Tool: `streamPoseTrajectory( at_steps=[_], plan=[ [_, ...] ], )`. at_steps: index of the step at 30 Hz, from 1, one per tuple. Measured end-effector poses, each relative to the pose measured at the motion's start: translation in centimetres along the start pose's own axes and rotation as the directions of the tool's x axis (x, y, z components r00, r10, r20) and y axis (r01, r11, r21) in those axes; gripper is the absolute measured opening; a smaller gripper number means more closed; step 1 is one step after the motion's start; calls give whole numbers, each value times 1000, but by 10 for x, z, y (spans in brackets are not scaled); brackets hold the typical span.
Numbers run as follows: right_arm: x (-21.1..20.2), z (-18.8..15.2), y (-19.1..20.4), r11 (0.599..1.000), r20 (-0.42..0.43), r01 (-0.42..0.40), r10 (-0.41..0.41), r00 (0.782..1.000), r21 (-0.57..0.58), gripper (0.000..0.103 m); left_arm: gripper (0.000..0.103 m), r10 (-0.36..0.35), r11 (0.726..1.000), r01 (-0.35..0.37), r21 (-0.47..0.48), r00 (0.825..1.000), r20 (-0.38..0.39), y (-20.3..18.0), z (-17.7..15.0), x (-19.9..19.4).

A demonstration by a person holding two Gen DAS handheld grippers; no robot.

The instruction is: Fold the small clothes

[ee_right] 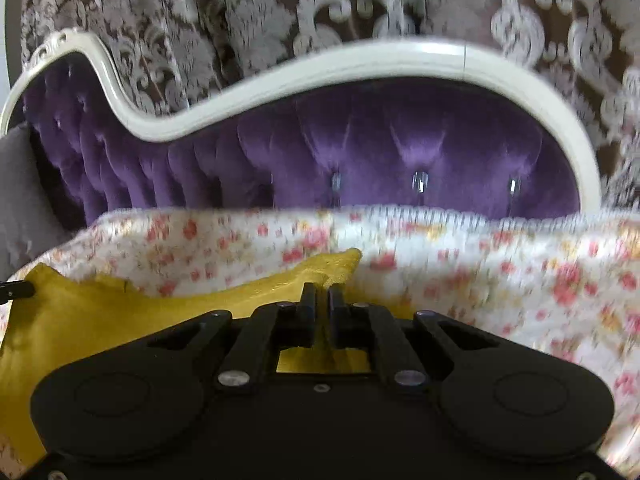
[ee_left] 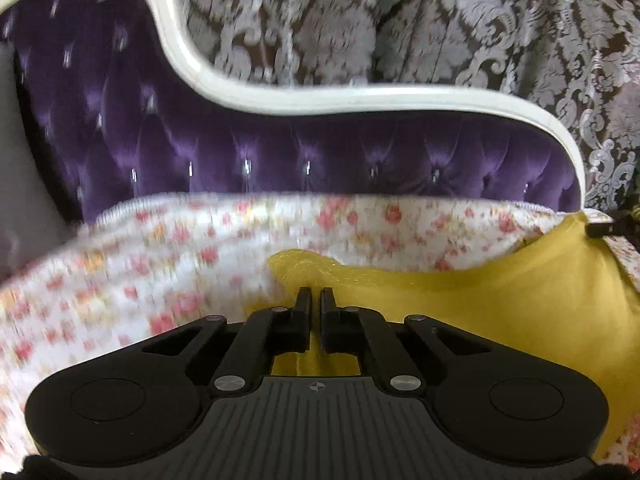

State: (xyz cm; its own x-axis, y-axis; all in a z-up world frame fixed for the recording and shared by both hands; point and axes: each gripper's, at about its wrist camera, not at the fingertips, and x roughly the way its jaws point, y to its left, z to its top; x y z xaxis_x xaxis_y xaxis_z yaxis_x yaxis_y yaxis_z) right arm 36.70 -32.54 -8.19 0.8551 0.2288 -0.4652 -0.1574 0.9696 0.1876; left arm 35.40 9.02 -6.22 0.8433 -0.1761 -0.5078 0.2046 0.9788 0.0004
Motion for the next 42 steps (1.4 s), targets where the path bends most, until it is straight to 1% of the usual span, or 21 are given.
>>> streamPoseTrajectory(
  at_steps=[2, 5, 8, 9, 10, 11, 12, 14, 16, 17, 18, 19, 20, 24, 27, 29, 33, 37, 38, 40, 42],
  plan=[
    [7, 9, 1, 999, 5, 24, -24, 1000, -25, 11, 4, 12, 1000, -12, 15, 1000, 3, -1, 8, 9],
    [31, 13, -2, 997, -33, 73, -74, 997, -25, 11, 5, 44, 999, -43, 7, 999, -32, 0, 10, 33],
    [58, 5, -9, 993, -99, 119, -120, 988, -7, 13, 7, 67, 998, -68, -3, 989, -130, 4, 3, 62],
    [62, 2, -12, 990, -117, 142, -141, 983, -4, 23, 10, 71, 997, -72, 3, 983, -170, 6, -1, 70],
    [66, -2, -14, 988, -131, 157, -156, 979, -1, 30, 18, 77, 997, -76, 15, 983, -167, 7, -4, 72],
    [66, -5, -17, 987, -138, 162, -160, 977, 6, 50, 30, 97, 995, -93, 33, 983, -154, 7, -6, 70],
    [63, -8, -20, 988, -136, 154, -150, 979, 21, 63, 33, 105, 994, -100, 40, 982, -158, 9, -6, 68],
    [51, -12, -26, 988, -113, 144, -137, 984, 52, 75, 49, 90, 996, -90, 11, 980, -176, 16, -4, 59],
    [30, -14, -31, 988, -91, 131, -123, 988, 85, 78, 55, 76, 996, -84, -41, 983, -165, 19, -1, 43],
    [20, -15, -32, 988, -80, 122, -114, 990, 100, 80, 61, 72, 995, -81, -55, 986, -151, 17, 1, 34],
    [9, -17, -33, 987, -73, 108, -100, 992, 117, 84, 66, 71, 995, -80, -60, 988, -135, 13, 3, 23],
    [-1, -19, -34, 987, -67, 90, -82, 994, 134, 87, 73, 69, 995, -77, -62, 990, -125, 7, 7, 16],
    [-9, -21, -35, 986, -64, 69, -60, 996, 150, 90, 76, 58, 996, -66, -65, 991, -117, 1, 9, 9],
    [-37, -35, -35, 979, -70, -3, 18, 997, 203, 91, 79, -36, 997, 28, -74, 993, -112, -31, 16, -3],
    [-48, -47, -31, 976, -91, -37, 58, 994, 214, 91, 79, -107, 994, 100, -52, 985, -135, -63, 15, -2],
    [-50, -53, -29, 976, -106, -42, 66, 992, 212, 91, 79, -129, 992, 127, -27, 980, -153, -84, 13, 4],
    [-46, -64, -32, 969, -127, -61, 93, 988, 238, 92, 79, -142, 989, 146, 8, 972, -185, -114, 9, 24],
    [-43, -67, -31, 965, -119, -92, 124, 985, 246, 95, 79, -99, 993, 110, 29, 960, -263, -127, -5, 53],
    [-42, -66, -31, 962, -116, -106, 138, 984, 251, 96, 82, -87, 994, 100, 32, 954, -287, -128, -9, 61],
    [-38, -66, -31, 954, -116, -141, 176, 978, 264, 98, 91, -68, 994, 90, 68, 960, -272, -131, -14, 66],
    [-33, -64, -29, 951, -118, -170, 206, 971, 260, 103, 93, -58, 994, 79, 70, 961, -270, -132, -16, 66]
  ],
)
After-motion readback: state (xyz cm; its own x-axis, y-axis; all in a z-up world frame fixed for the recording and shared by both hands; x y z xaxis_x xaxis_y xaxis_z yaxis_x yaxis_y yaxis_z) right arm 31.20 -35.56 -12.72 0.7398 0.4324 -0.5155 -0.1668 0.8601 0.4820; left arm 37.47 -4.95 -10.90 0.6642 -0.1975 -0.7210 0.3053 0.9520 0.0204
